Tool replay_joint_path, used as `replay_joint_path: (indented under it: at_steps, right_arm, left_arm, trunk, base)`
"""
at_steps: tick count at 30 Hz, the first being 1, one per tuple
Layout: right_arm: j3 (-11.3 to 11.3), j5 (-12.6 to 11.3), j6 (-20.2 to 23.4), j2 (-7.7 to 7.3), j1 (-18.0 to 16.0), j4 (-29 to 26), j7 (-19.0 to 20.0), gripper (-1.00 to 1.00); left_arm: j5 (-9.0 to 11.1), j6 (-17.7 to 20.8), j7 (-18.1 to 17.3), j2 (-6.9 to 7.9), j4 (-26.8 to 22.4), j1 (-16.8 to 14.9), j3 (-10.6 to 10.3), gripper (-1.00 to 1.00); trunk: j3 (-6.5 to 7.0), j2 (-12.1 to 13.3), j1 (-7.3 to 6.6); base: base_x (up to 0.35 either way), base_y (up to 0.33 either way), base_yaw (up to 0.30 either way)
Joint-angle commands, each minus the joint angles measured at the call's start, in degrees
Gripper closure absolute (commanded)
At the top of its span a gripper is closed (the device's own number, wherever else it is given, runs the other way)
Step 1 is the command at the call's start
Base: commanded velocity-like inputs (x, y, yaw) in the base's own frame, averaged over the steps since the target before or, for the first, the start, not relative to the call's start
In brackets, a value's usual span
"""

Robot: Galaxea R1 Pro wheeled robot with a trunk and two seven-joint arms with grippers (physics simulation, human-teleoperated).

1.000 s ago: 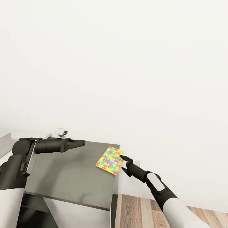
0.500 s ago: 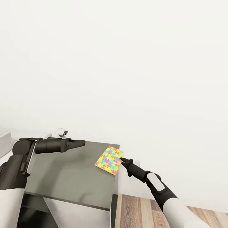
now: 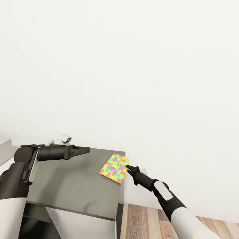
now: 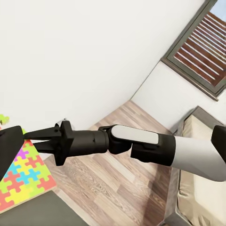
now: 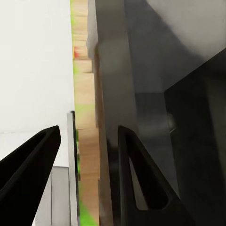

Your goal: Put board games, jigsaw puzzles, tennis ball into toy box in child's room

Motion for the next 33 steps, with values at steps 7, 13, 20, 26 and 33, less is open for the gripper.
replay_joint_path:
  at_steps: [7, 13, 20, 26, 33]
  right_arm:
    - [0.06, -0.11, 0.12, -0.06, -0.04, -0.09, 0.17, 1.0]
    - [0.06, 0.28, 0.15, -0.37, -0.04, -0.14, 0.19, 1.0]
    - [0.02, 0.26, 0.55, -0.48, -0.04, -0.21, 0.04, 1.0]
    - [-0.02, 0.12, 0.82, -0.19, -0.04, -0.2, 0.08, 1.0]
    - [-0.03, 0.14, 4.13, -0.11, -0.1, -0.13, 0.04, 1.0]
  left_arm:
    - [-0.05, 0.61, -0.19, -0.04, -0.01, -0.04, -0.06, -1.0]
    - [-0.08, 0.61, -0.19, -0.04, -0.01, -0.04, -0.04, -1.0]
    - [-0.08, 0.61, -0.19, -0.04, -0.01, -0.02, -0.06, -1.0]
    - [-0.08, 0.61, -0.19, -0.24, -0.01, -0.03, -0.38, -1.0]
    - [0.1, 0.61, -0.19, -0.24, -0.18, 0.0, -1.7, -1.0]
  trunk:
    - [0.48, 1.18, -0.66]
    - [1.56, 3.58, -1.98]
    - [2.81, 6.39, -3.52]
    - [3.17, 7.19, -3.96]
    - [4.07, 9.2, -5.06]
  base:
    - [0.0, 0.0, 0.0]
    - [0.0, 0.0, 0.0]
    - [0.0, 0.0, 0.0]
    - [0.0, 0.0, 0.0]
    - [0.0, 0.0, 0.0]
